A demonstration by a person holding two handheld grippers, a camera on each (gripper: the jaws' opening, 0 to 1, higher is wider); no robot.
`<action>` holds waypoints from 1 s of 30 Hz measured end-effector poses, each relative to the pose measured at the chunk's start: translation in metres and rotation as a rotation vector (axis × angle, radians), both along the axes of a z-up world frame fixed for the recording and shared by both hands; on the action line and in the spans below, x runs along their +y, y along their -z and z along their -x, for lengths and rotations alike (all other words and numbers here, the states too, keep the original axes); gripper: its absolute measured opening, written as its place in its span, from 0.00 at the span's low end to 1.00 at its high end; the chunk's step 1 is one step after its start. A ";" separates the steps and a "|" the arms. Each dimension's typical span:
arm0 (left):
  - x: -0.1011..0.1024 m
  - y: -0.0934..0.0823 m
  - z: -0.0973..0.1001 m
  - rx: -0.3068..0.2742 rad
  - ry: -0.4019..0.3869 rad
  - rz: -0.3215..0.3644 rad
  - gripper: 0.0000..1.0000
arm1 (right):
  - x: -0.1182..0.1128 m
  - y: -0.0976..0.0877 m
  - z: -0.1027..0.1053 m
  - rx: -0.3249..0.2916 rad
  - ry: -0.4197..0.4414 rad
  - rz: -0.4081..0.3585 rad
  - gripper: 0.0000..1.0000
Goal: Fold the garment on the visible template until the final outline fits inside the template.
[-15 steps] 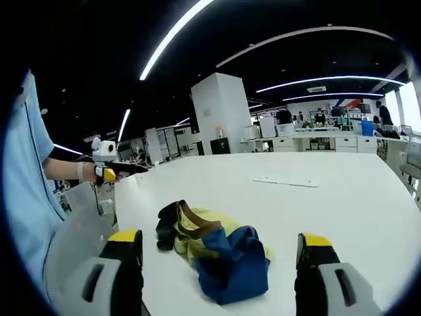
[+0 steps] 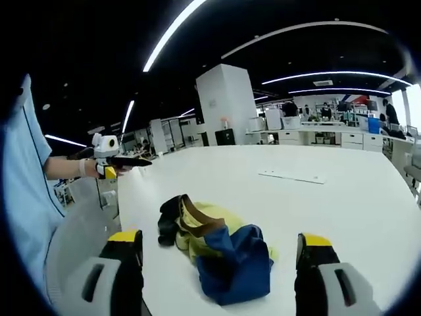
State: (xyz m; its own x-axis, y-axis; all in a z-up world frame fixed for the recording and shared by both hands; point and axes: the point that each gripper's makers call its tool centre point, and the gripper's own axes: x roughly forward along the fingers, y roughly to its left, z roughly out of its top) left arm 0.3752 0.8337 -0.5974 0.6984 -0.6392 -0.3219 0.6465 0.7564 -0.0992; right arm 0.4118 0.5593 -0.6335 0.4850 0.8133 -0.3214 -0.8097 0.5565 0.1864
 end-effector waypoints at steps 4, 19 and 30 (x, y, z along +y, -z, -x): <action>0.001 0.007 -0.001 -0.013 0.001 0.011 0.99 | 0.007 -0.003 0.000 0.023 -0.013 -0.009 0.99; 0.008 0.032 0.006 -0.021 -0.007 0.019 0.96 | 0.018 0.003 -0.001 0.033 -0.039 0.087 0.99; 0.011 0.039 0.007 -0.007 -0.011 0.026 0.87 | 0.016 0.004 -0.004 0.017 -0.021 0.094 0.86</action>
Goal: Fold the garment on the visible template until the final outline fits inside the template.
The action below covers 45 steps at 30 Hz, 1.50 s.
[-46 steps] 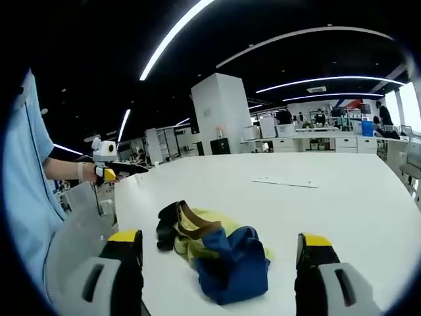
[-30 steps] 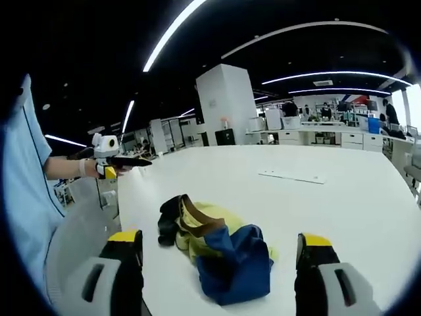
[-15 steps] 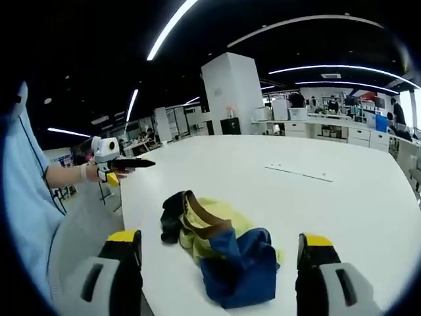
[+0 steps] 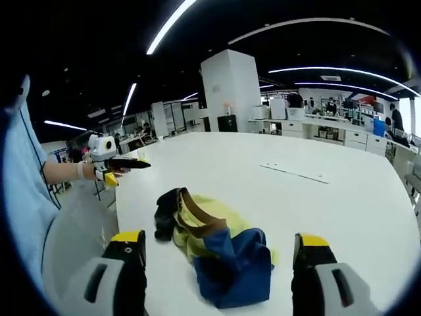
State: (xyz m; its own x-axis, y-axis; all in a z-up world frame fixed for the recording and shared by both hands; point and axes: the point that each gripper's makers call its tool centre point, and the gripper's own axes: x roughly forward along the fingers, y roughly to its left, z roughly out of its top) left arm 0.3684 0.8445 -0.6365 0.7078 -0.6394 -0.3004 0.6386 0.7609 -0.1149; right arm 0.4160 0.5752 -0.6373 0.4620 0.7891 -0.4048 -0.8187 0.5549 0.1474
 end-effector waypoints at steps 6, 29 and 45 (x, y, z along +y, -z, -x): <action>-0.004 0.001 -0.001 -0.002 0.006 0.012 0.79 | -0.004 0.004 -0.002 -0.007 0.018 0.020 0.69; -0.027 0.024 -0.002 0.029 0.078 -0.061 0.58 | -0.007 0.010 0.002 -0.002 0.041 0.020 0.55; -0.053 0.044 -0.012 0.070 0.116 -0.062 0.38 | 0.001 0.043 0.002 -0.019 -0.002 0.129 0.26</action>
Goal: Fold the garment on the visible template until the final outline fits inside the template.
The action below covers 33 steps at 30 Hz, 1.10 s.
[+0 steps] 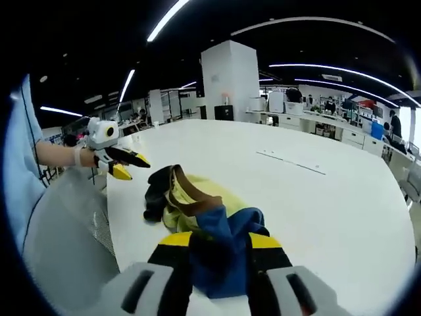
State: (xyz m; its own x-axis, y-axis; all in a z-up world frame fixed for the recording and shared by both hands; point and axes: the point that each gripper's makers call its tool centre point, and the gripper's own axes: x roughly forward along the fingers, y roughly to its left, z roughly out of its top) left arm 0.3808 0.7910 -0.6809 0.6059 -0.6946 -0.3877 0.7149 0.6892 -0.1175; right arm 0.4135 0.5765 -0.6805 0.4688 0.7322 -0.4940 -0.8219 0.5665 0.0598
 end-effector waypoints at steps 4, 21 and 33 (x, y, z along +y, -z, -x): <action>0.000 0.001 -0.003 -0.009 -0.006 -0.004 0.31 | 0.001 0.010 -0.007 0.023 -0.014 0.010 0.25; -0.008 0.020 -0.012 -0.015 0.010 -0.074 0.15 | 0.001 0.026 -0.010 0.056 -0.069 0.052 0.13; -0.008 0.025 -0.018 -0.003 -0.013 -0.073 0.10 | -0.003 0.027 -0.014 0.063 -0.072 0.056 0.07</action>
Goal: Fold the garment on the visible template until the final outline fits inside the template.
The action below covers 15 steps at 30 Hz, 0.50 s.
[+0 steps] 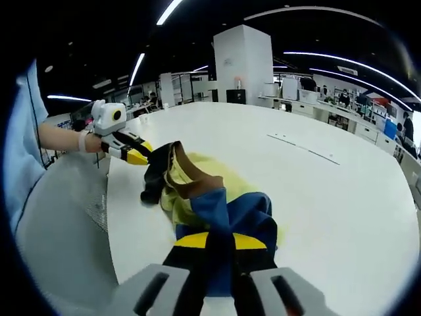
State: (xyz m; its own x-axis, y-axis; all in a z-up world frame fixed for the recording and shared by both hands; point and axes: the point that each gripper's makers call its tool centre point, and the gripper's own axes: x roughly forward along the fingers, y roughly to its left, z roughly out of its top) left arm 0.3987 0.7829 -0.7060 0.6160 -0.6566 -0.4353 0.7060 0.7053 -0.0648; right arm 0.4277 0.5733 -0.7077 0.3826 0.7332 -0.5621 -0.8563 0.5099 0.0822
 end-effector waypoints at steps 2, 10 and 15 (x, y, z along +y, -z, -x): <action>0.001 0.000 -0.001 0.001 -0.006 0.001 0.09 | 0.000 0.000 0.000 0.003 0.001 -0.001 0.06; 0.002 -0.003 -0.002 -0.011 -0.023 0.003 0.05 | 0.001 -0.003 0.000 -0.003 0.007 0.000 0.00; 0.005 -0.003 -0.003 -0.008 -0.034 0.004 0.01 | -0.002 -0.005 -0.001 0.000 0.018 -0.008 0.00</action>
State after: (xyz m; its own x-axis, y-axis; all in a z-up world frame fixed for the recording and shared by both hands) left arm 0.4012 0.7880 -0.7029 0.6415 -0.6368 -0.4277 0.6820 0.7287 -0.0621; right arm 0.4287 0.5715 -0.7027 0.3960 0.7308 -0.5559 -0.8469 0.5247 0.0866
